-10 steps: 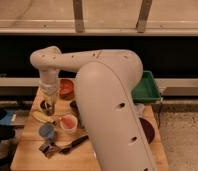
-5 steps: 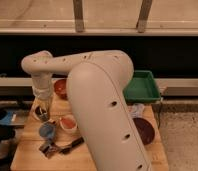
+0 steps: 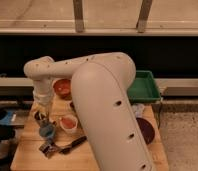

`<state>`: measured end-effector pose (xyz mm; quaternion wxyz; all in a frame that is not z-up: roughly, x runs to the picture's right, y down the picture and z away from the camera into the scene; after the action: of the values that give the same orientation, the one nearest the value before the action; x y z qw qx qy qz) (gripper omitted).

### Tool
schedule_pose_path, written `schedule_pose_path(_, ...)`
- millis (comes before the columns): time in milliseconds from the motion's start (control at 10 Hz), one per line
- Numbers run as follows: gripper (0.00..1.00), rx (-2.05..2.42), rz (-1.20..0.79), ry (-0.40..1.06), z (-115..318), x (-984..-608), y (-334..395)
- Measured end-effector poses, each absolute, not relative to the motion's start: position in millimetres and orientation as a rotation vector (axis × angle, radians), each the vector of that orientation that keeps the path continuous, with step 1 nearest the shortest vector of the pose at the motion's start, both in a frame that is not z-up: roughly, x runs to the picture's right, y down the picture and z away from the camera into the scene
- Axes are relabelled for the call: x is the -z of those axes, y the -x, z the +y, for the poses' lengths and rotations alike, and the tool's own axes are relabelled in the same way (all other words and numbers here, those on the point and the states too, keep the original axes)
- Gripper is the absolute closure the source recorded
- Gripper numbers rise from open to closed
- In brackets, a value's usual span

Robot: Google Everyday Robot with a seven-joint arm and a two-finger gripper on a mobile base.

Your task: Stack cups on top of each other

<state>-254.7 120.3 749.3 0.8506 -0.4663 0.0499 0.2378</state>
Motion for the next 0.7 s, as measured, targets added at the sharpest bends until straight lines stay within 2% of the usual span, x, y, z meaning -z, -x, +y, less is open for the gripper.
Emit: schedule_pose_path(700,1.0,-0.534,0.11,1.046,152,-745,245)
